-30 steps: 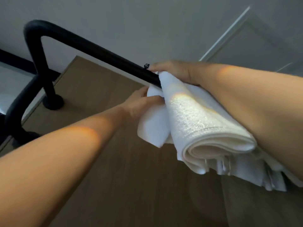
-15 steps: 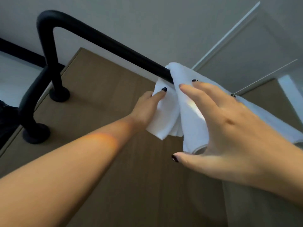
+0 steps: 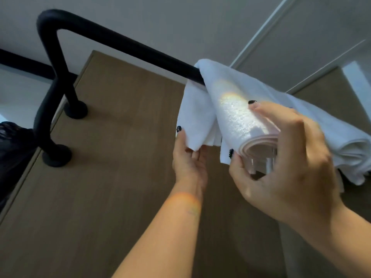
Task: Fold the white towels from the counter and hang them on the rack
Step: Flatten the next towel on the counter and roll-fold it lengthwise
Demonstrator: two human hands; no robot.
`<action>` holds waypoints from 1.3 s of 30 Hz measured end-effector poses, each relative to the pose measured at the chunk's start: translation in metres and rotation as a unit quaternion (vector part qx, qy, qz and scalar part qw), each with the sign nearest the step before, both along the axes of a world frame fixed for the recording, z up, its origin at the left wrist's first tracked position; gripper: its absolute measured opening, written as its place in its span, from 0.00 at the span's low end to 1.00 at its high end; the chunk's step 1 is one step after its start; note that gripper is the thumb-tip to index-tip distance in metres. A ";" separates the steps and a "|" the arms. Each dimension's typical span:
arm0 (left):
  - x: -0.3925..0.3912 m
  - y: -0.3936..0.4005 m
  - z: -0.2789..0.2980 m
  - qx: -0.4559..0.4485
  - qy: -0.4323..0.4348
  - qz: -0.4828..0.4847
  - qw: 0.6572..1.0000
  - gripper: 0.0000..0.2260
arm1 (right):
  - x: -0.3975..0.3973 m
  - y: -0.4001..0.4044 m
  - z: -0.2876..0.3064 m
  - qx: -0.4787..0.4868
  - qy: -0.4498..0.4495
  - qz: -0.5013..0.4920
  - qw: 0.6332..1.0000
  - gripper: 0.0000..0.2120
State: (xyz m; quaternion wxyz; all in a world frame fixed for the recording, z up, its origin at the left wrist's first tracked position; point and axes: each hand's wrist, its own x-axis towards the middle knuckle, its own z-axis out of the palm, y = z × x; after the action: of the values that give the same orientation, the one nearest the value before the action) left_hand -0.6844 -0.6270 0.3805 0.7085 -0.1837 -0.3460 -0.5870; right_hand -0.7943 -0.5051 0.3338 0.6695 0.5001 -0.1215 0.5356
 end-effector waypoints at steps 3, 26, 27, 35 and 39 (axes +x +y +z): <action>-0.007 0.005 0.002 0.003 0.010 0.015 1.000 0.22 | -0.006 -0.004 -0.001 -0.022 0.019 0.028 0.999 0.20; -0.017 0.032 -0.005 0.002 -0.042 0.029 0.999 0.25 | -0.020 -0.017 -0.004 -0.035 -0.025 0.027 0.999 0.17; -0.016 0.035 -0.008 0.030 -0.020 0.067 0.997 0.21 | -0.018 -0.016 -0.002 -0.035 -0.030 0.041 0.998 0.16; -0.031 0.046 -0.035 0.031 0.029 0.301 0.953 0.10 | -0.003 -0.006 0.033 -0.080 0.028 0.117 0.990 0.07; -0.040 0.052 -0.041 0.044 0.047 0.370 0.927 0.20 | -0.003 -0.015 0.037 -0.033 0.082 0.071 0.994 0.07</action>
State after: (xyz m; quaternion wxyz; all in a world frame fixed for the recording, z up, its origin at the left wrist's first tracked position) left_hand -0.7240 -0.5755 0.3390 0.8980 -0.0384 -0.3298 -0.2885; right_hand -0.7974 -0.5202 0.3707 0.6534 0.5275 -0.0123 0.5429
